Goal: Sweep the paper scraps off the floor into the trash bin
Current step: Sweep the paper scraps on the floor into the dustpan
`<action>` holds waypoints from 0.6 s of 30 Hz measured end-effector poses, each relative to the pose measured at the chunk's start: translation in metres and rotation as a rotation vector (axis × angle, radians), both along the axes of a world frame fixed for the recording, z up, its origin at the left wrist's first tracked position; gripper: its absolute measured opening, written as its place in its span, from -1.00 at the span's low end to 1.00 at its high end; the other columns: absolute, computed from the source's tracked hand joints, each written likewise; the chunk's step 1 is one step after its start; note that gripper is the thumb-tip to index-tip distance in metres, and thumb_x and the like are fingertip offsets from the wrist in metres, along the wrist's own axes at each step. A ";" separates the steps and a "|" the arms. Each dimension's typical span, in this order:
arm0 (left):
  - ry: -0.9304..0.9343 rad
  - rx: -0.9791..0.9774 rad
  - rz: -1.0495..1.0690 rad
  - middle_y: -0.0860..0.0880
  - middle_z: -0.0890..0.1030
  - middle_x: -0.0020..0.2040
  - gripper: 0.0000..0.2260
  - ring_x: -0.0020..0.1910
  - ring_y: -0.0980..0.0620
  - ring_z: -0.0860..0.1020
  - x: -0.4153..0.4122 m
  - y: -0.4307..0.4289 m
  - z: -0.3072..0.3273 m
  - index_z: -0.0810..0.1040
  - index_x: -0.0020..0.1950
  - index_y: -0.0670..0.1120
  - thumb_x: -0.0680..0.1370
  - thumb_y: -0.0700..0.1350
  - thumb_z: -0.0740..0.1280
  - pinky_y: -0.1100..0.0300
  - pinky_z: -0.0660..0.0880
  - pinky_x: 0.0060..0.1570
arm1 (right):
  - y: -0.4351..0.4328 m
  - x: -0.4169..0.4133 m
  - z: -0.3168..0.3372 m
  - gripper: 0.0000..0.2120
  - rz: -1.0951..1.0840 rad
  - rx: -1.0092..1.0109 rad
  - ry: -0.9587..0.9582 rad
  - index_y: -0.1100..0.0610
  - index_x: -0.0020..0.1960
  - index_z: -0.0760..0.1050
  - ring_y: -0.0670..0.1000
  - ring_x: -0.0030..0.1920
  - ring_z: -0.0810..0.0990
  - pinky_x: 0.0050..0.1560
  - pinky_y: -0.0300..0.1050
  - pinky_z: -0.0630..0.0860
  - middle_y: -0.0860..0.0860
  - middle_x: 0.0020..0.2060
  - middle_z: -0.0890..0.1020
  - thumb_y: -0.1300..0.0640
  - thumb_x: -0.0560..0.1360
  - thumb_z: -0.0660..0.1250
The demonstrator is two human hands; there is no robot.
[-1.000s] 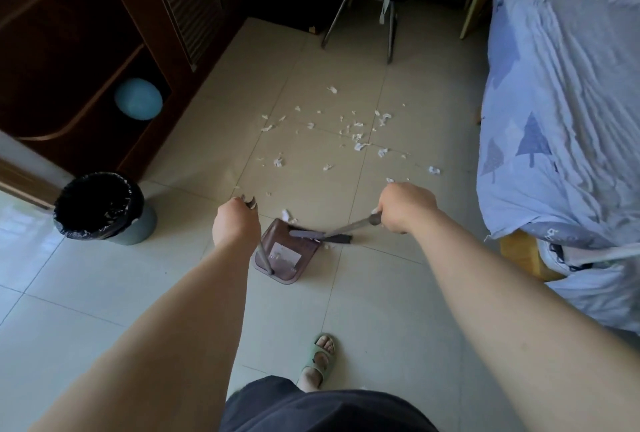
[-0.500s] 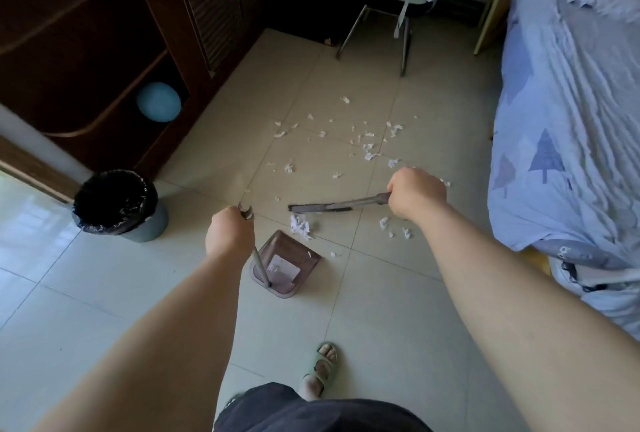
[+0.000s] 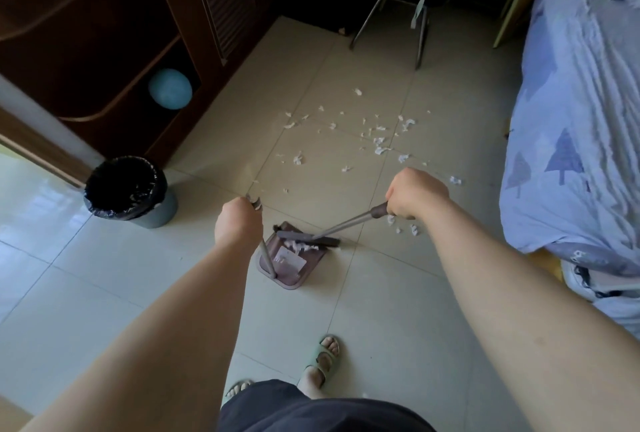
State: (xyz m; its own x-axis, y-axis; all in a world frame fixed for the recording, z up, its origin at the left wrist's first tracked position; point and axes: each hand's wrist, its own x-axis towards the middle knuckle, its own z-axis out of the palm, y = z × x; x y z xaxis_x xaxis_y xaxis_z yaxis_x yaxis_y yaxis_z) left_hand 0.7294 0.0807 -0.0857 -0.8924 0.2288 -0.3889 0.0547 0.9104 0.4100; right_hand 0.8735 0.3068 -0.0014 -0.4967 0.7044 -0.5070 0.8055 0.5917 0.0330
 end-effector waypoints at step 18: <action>0.013 -0.025 -0.220 -0.14 0.56 -0.04 -0.79 -0.09 -0.17 0.53 0.011 -0.025 0.012 0.49 0.07 -0.20 0.57 -0.07 0.27 0.13 0.45 -0.17 | 0.000 0.033 0.004 -0.79 -0.174 0.124 0.048 0.13 -0.27 0.35 0.12 -0.21 0.49 -0.25 -0.17 0.37 0.02 -0.35 0.41 0.20 0.41 0.39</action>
State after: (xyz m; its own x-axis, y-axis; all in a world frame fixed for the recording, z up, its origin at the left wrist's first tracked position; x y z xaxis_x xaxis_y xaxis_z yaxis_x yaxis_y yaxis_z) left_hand 0.7406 0.0554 -0.0741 -0.8272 0.4087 -0.3856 0.2579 0.8859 0.3857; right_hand 0.9069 0.3065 0.0030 -0.3841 0.8369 -0.3900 0.8974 0.4377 0.0555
